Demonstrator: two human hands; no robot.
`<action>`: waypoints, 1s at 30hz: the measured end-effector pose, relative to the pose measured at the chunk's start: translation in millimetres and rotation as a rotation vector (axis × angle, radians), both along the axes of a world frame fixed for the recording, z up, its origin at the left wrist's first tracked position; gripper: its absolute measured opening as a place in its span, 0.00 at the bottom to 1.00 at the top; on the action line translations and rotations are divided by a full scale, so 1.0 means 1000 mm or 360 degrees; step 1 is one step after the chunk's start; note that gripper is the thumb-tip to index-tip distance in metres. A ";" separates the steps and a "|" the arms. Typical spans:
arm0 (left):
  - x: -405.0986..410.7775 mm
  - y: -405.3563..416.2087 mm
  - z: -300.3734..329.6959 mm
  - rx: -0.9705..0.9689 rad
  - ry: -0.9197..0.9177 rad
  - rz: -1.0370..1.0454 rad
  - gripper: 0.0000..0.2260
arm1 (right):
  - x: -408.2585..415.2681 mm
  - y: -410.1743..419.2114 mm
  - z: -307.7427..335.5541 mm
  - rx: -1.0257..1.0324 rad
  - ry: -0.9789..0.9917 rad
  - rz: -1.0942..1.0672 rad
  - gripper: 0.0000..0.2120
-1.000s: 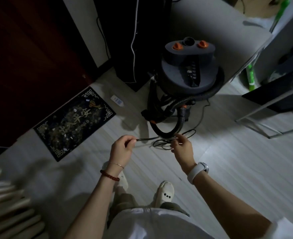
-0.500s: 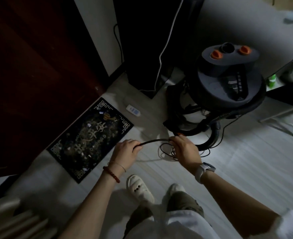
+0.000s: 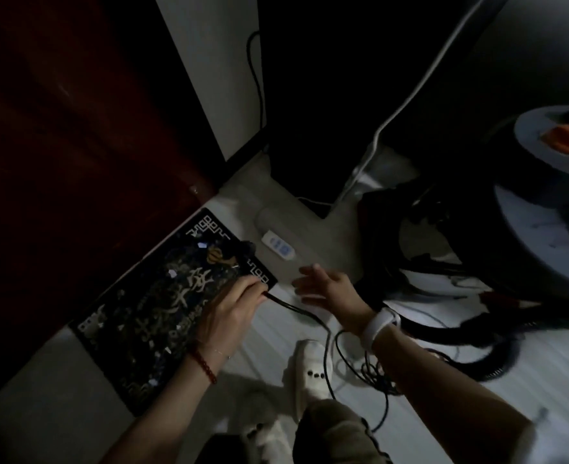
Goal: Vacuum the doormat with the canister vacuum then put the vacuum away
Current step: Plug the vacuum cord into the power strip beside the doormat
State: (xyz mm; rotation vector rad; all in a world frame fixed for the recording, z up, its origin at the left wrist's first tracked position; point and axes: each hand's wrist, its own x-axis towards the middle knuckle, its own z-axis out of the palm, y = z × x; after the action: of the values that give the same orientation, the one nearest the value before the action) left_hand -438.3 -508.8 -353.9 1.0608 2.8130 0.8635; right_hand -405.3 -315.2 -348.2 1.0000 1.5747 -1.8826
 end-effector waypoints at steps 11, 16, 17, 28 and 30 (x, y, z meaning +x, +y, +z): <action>-0.047 0.000 -0.202 0.0244 0.0087 -0.0504 0.06 | -0.126 -0.030 -0.216 -0.0903 -0.0285 -0.0152 0.12; -0.061 -0.001 -0.274 0.0102 0.0209 -0.0605 0.14 | -0.132 -0.021 -0.282 -0.0355 -0.0096 -0.0037 0.07; -0.066 -0.002 -0.290 0.0071 0.0179 -0.0540 0.16 | -0.130 -0.014 -0.293 -0.0005 -0.0016 0.0151 0.08; -0.160 0.030 -0.443 -0.0625 -0.0448 -0.0162 0.31 | -0.113 0.041 -0.418 0.1382 0.0294 0.1063 0.13; -0.171 0.043 -0.458 -0.0649 -0.0454 -0.0241 0.31 | -0.114 0.044 -0.431 0.1396 0.0425 0.1091 0.12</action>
State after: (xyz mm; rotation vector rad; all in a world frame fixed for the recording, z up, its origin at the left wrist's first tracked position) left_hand -609.7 -465.4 -812.2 0.9798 2.4816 0.3667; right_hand -518.9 -271.5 -779.1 0.3756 2.5669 -0.8577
